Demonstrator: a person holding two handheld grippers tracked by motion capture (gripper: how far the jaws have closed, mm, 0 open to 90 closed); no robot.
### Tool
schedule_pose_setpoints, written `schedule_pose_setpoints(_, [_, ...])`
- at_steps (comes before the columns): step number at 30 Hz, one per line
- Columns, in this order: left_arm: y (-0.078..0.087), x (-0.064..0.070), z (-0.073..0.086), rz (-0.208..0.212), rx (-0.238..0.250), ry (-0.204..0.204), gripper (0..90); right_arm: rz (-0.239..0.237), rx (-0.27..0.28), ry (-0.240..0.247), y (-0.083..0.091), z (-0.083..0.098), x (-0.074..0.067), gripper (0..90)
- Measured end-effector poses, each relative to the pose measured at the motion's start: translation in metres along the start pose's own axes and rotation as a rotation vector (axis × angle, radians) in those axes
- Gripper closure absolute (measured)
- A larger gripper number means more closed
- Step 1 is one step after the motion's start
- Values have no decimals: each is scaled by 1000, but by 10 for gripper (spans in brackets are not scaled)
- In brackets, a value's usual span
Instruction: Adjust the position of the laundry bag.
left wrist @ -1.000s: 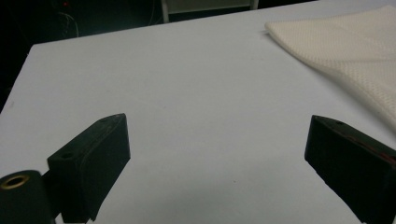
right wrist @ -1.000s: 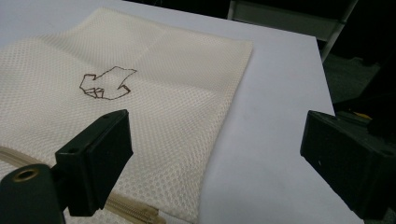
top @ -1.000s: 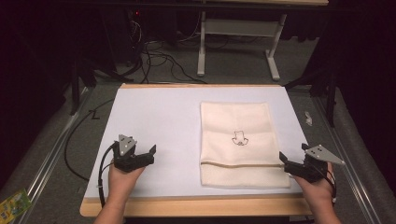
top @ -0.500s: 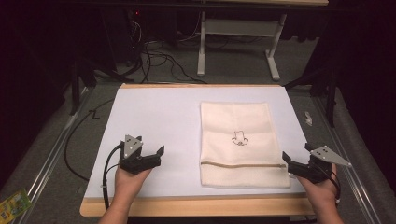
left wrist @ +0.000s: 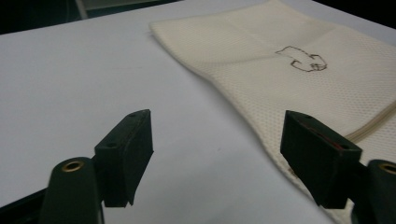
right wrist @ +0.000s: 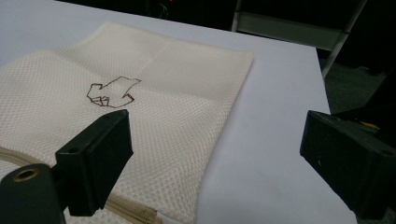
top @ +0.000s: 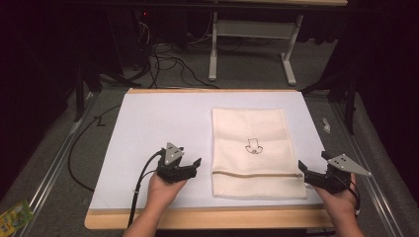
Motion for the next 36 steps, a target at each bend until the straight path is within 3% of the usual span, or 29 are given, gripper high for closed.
schedule_pose_setpoints(1, [0,0,0,0,0,0,304,2,-4,-1,0,1,0,98])
schedule_pose_setpoints(2, [-12,4,1,28,-16,10,314,0,-8,-5,-1,1,0,99])
schedule_pose_setpoints(7, [-51,8,8,61,-65,46,361,-7,-3,3,0,0,-3,107])
schedule_pose_setpoints(11, [-74,9,18,49,-145,55,426,-5,-9,12,-1,1,-4,115])
schedule_pose_setpoints(12, [-77,8,17,31,-157,39,462,-6,-12,8,-1,2,-5,117])
schedule_pose_setpoints(16, [-81,10,15,39,-161,36,550,-11,-14,17,-1,3,-5,122])
schedule_pose_setpoints(18, [-87,14,18,44,-209,-1,646,-17,-19,20,-3,4,-7,122])
schedule_pose_setpoints(23, [-86,15,18,53,-210,-3,863,-23,-23,23,-3,4,-10,126])
schedule_pose_setpoints(29, [-82,11,19,22,-199,1,889,-23,-25,30,-3,5,-10,131])
schedule_pose_setpoints(32, [-70,-4,21,-30,-198,10,889,-23,-25,23,-2,5,-9,134])
schedule_pose_setpoints(33, [-70,-4,21,-30,-198,10,890,-24,-27,19,-2,5,-9,135])
schedule_pose_setpoints(36, [-52,-24,26,-84,-191,41,890,-28,-33,15,-3,6,-8,136])
Point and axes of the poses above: each handheld gripper's, and its own axes: y roughly backward along the jaws, z roughly out of its underside, x roughly to its right, the point moved 8 cm from there along -y, roughly forward along the jaws, and after that the axes turned 14 degrees about z, right-handed, at the moved point
